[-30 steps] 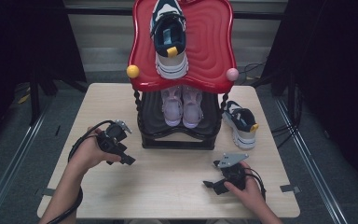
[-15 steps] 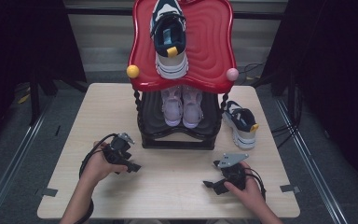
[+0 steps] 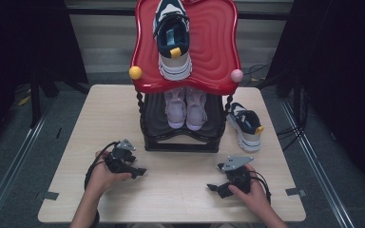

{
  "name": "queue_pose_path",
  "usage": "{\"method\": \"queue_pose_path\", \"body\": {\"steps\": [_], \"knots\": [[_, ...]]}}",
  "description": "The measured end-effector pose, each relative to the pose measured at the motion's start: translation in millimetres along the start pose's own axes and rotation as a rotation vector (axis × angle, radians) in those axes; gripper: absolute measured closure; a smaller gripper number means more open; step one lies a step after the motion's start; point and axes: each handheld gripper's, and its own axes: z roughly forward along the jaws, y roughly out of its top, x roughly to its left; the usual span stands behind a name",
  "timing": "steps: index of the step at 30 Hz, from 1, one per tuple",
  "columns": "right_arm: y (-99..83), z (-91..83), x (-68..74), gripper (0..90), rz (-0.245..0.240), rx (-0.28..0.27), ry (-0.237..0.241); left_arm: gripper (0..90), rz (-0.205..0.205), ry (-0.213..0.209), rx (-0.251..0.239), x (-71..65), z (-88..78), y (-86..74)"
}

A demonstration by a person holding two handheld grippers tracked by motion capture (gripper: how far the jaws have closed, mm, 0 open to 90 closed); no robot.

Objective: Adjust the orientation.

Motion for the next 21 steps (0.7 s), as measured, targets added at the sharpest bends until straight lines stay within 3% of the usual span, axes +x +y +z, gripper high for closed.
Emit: {"method": "queue_pose_path", "body": {"steps": [4,10,18,21], "knots": [[0.0,0.1,-0.1,11.7,-0.001,-0.001,0.0,22.9,0.013,0.032,-0.037,-2.2,2.6,-3.6],[0.0,0.0,0.1,11.7,0.001,0.0,0.0,17.0,0.071,0.082,-0.086,-6.4,8.6,-9.7],[0.0,0.0,0.0,11.7,0.0,0.0,0.001,11.3,0.069,0.088,-0.155,-8.5,12.9,-16.4],[0.0,0.0,0.0,11.6,0.0,0.0,0.0,9.3,0.073,0.09,-0.156,-8.9,13.1,-17.1]]}}
